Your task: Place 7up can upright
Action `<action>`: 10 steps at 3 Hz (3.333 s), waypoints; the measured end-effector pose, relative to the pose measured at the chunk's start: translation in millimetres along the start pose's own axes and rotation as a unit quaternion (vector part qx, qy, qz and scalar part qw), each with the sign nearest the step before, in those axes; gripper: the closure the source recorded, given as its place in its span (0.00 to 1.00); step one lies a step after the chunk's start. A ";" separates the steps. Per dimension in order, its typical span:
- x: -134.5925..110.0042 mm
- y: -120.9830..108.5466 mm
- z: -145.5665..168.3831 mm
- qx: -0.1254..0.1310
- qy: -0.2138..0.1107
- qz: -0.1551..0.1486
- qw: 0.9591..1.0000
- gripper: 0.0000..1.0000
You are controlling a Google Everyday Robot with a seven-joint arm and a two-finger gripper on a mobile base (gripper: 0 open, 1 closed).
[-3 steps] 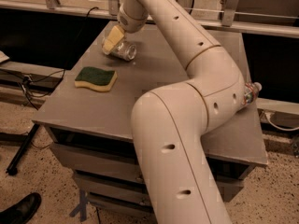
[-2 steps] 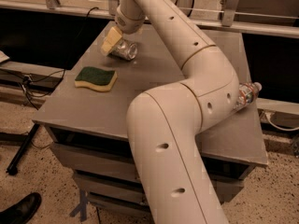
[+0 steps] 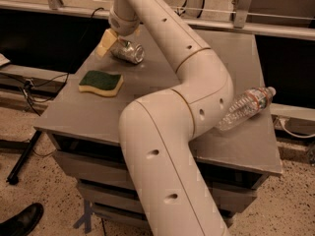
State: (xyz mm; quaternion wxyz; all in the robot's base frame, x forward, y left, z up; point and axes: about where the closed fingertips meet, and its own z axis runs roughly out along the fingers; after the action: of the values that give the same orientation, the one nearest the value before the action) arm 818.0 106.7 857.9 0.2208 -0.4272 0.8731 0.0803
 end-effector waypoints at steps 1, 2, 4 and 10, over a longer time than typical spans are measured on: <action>-10.5 10.5 7.3 -0.003 0.002 -0.008 1.000 0.17; -18.7 13.7 7.0 0.000 -0.004 -0.008 1.000 0.39; -22.2 -19.0 -37.3 0.032 -0.056 0.028 0.998 0.86; 102.8 1.9 -283.1 0.026 -0.448 0.131 0.884 1.00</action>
Offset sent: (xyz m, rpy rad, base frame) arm 0.0157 0.0296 0.0239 0.0086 -0.0259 0.0101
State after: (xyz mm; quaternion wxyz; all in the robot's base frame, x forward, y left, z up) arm 671.5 -58.2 1063.0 0.5864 -0.2215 0.7312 0.2689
